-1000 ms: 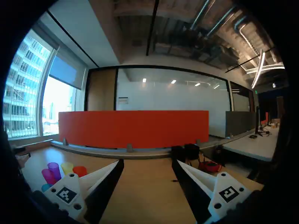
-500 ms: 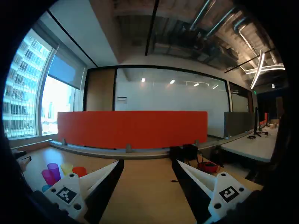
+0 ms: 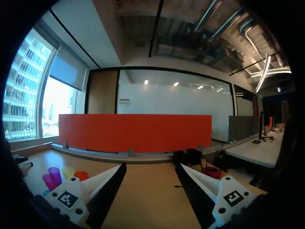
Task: Pour water
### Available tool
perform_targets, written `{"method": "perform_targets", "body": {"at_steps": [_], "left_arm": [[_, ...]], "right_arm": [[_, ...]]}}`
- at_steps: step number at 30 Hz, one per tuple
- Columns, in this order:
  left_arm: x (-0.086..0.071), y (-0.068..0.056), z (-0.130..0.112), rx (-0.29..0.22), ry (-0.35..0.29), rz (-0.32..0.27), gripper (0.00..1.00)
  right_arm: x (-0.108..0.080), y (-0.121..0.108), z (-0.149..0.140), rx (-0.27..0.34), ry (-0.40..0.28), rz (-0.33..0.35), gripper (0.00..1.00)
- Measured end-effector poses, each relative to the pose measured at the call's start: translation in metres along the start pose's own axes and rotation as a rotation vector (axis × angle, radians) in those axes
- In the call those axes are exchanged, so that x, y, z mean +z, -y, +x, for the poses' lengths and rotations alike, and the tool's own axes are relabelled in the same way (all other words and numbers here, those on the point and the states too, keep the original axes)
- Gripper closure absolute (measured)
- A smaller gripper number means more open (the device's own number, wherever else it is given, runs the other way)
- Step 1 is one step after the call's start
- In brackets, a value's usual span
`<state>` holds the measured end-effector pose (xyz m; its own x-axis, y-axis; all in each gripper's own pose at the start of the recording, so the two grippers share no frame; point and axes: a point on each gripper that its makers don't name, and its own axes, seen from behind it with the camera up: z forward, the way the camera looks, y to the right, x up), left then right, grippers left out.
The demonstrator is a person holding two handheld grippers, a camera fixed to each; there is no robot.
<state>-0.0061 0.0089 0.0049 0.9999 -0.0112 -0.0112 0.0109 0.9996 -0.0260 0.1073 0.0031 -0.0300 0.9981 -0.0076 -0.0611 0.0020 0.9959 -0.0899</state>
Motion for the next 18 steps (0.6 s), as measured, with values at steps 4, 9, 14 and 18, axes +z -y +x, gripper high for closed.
{"method": "perform_targets", "body": {"at_steps": [4, 9, 14, 18], "left_arm": [[0.0003, -0.0003, 0.0006, 0.0, 0.0, -0.003, 0.04], [0.0009, -0.0004, 0.0011, 0.0, 0.0, -0.003, 0.04], [0.0016, -0.0007, 0.0014, 0.001, 0.001, -0.004, 0.04], [0.0013, -0.0005, 0.0014, 0.001, 0.001, -0.004, 0.04]], "right_arm": [[0.0002, -0.0012, -0.001, 0.0, 0.001, -0.002, 0.01], [-0.0006, -0.0023, -0.0002, 0.004, -0.001, 0.0, 0.01], [-0.0008, -0.0017, 0.0009, 0.003, -0.002, 0.001, 0.01], [-0.001, -0.0007, 0.0019, 0.001, -0.004, 0.003, 0.01]]}}
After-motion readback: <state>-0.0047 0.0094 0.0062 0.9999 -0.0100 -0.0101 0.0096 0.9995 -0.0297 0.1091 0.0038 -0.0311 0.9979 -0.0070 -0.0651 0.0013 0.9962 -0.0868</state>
